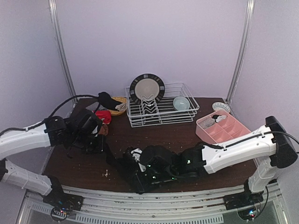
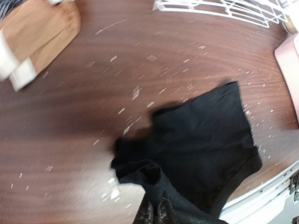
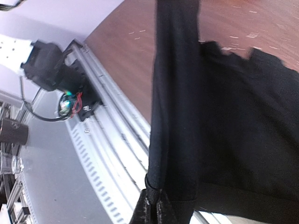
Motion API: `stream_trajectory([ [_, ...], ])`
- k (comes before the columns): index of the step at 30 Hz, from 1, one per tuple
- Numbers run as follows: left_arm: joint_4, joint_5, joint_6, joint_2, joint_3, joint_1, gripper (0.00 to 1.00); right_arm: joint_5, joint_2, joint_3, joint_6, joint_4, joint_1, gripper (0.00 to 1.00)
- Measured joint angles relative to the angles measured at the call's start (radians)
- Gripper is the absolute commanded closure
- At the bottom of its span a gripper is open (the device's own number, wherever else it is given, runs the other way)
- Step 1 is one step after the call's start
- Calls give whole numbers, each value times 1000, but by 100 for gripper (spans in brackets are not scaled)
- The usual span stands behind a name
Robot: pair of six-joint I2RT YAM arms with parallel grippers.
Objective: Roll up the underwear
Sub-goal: Fold the underwear at the center of the board.
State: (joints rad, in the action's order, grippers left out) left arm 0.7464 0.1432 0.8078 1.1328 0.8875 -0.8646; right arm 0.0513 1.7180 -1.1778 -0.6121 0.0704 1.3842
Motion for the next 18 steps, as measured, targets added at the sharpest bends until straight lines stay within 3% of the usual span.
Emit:
stream_trajectory([
  [9,-31,25,-52,399,291,-70,100,-48,-187,300,-86,-72,-95,100],
  [18,-40,-3,-92,636,514,-90,100,-125,-348,508,-153,-124,-162,100],
])
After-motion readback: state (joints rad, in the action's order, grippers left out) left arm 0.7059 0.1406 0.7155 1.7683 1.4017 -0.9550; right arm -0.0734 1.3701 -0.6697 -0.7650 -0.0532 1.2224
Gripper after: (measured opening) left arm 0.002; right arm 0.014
